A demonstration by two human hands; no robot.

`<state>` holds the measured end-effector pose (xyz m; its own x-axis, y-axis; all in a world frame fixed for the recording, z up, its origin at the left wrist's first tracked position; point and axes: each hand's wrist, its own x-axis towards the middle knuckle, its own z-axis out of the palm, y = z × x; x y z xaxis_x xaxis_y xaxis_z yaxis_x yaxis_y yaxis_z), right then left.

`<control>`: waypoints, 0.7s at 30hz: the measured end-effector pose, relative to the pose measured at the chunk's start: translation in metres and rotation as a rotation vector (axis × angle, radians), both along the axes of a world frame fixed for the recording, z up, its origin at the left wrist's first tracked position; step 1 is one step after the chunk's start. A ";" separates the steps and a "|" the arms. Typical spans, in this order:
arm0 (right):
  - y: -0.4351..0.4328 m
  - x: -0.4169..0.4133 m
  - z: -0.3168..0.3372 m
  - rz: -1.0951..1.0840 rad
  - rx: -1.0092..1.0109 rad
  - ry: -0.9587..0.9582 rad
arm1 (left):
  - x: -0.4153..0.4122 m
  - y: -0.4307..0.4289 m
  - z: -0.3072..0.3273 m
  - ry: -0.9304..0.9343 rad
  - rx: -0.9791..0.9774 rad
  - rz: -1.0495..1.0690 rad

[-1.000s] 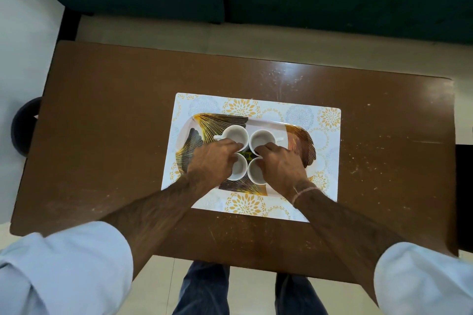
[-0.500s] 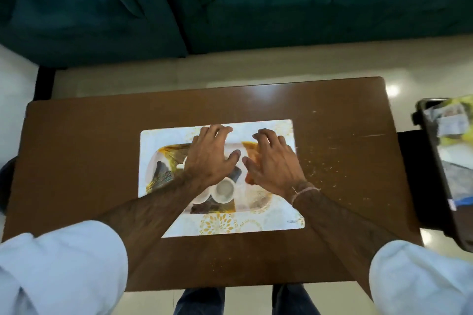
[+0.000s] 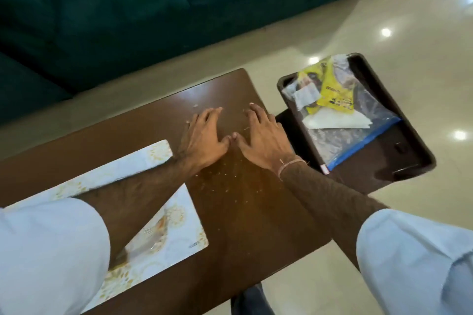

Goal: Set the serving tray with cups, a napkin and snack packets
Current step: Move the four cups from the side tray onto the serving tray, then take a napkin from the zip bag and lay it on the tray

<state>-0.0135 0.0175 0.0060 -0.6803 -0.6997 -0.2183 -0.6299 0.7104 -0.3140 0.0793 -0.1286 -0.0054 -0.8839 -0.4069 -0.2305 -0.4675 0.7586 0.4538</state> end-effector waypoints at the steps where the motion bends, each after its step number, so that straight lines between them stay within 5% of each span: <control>1: 0.013 -0.015 -0.002 -0.029 0.000 0.003 | -0.017 0.012 -0.003 0.000 0.008 -0.018; 11: 0.138 -0.121 -0.031 -0.323 0.035 0.015 | -0.150 0.130 -0.035 0.047 0.045 -0.192; 16: 0.186 -0.145 -0.049 -0.507 0.047 -0.020 | -0.180 0.173 -0.050 0.079 -0.114 -0.330; 21: 0.223 -0.148 -0.066 -0.709 0.041 -0.050 | -0.190 0.212 -0.062 0.059 -0.024 -0.493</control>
